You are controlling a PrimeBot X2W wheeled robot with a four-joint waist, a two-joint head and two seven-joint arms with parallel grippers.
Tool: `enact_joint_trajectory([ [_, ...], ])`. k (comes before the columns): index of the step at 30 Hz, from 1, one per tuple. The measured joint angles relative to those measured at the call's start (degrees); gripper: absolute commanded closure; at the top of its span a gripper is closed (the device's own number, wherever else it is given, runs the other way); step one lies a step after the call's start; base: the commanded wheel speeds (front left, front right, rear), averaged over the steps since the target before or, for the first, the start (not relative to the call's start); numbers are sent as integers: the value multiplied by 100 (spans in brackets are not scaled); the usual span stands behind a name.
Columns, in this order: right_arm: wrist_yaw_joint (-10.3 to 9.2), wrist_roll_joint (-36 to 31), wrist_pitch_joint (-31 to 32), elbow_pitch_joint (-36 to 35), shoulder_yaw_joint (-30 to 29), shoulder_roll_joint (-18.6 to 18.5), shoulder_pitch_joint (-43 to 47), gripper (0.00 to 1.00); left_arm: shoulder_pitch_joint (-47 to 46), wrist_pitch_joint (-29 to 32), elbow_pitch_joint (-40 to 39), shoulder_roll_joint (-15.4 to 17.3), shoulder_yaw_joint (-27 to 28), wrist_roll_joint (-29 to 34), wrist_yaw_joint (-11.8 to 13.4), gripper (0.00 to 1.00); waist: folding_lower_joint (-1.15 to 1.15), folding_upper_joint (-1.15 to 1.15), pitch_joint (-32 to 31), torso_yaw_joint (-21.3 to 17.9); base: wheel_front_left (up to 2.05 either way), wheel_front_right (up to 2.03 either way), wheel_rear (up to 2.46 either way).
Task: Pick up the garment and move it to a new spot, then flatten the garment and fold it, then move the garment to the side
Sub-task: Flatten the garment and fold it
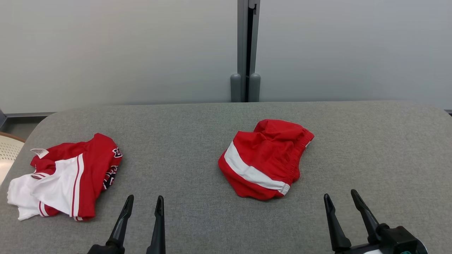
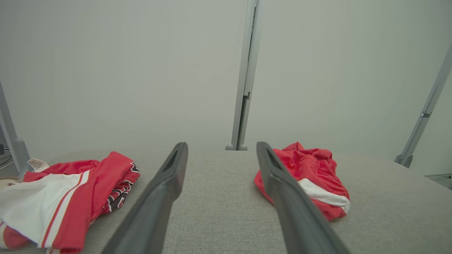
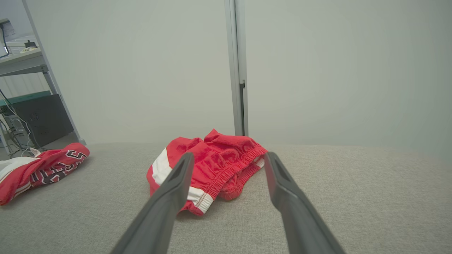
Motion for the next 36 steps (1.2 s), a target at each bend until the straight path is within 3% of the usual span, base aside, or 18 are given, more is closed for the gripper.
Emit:
enact_joint_trajectory([
  [5, 0, 174, 1, 122, 137, -1, -31, 0, -47, 0, -8, 0, -86, 0, 1, 0, 0, 0, 49, 58, 0, 0, 0],
  [11, 0, 732, 1, 902, 536, 3, -520, 0, -229, 0, -44, -1, -240, -2, -2, 0, 0, 0, 268, 188, 0, 0, 0],
  [20, -1, 2334, 1, 2154, 572, -45, -1606, 0, -578, 0, -26, -1, -587, -63, -9, 0, 0, 0, 823, 469, 0, 0, 0],
  [25, -1, 3192, 1, 2680, 1082, -212, -1868, 0, -702, 0, 13, 0, -650, -105, -1, 0, 0, 0, 1044, 672, 0, 0, 0],
  [30, -2, 3751, 1, 2754, 1482, -419, -2046, 0, -799, 0, 30, 1, -667, -111, -1, 0, 0, 0, 1154, 796, 0, 0, 0],
  [33, -7, 3897, 0, 2750, 1552, -495, -2127, 53, -859, 0, 24, -1, -689, -111, 0, 0, 0, 0, 1208, 840, 0, 0, 0],
  [34, -7, 3925, 0, 2748, 1575, -502, -2143, 62, -864, 0, 23, -2, -690, -111, 0, 0, 0, 0, 1225, 849, 0, 0, 0],
  [35, -7, 3974, -1, 2746, 1594, -510, -2167, 85, -865, 0, 24, 1, -686, -111, 0, 0, 0, 0, 1242, 854, 0, 0, 0],
  [36, -7, 4022, -7, 2740, 1637, -517, -2190, 100, -867, 0, 25, 1, -682, -111, 0, 0, 0, 0, 1258, 854, 0, 0, 0],
])
